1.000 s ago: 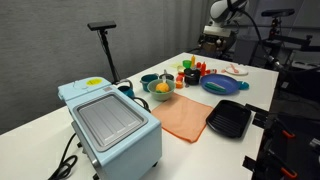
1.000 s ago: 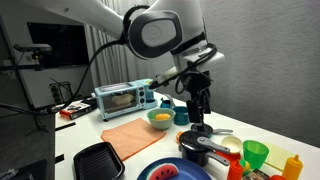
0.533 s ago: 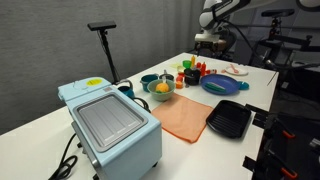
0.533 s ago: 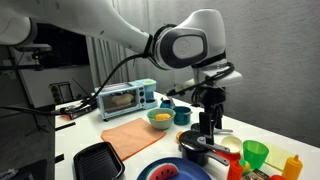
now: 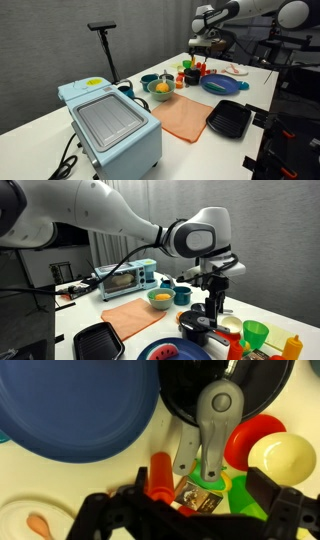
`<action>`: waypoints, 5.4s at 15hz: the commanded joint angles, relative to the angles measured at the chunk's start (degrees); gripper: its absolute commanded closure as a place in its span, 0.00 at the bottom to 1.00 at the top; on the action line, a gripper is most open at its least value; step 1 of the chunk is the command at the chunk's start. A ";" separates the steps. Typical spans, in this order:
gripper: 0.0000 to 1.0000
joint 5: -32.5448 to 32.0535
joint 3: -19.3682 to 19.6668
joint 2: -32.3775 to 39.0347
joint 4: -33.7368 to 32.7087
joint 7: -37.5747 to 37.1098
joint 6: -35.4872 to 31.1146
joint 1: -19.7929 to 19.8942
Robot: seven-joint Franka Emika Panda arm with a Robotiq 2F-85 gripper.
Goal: Remove the black lid from the black pot
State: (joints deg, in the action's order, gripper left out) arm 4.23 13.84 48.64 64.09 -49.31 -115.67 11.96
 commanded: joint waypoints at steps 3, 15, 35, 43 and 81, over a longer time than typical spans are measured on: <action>0.00 0.01 -0.75 2.02 -2.53 0.00 -0.04 -0.01; 0.00 1.30 -1.67 2.92 -1.42 -0.85 -7.86 0.40; 0.35 3.64 -3.07 6.54 -5.38 0.54 1.19 2.26; 0.00 2.93 -2.41 6.83 -6.76 0.30 5.33 2.00; 0.93 3.38 -7.27 -0.44 -4.03 8.11 7.75 1.81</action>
State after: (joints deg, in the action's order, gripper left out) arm 7.87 7.70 50.46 58.46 -45.60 -109.78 13.75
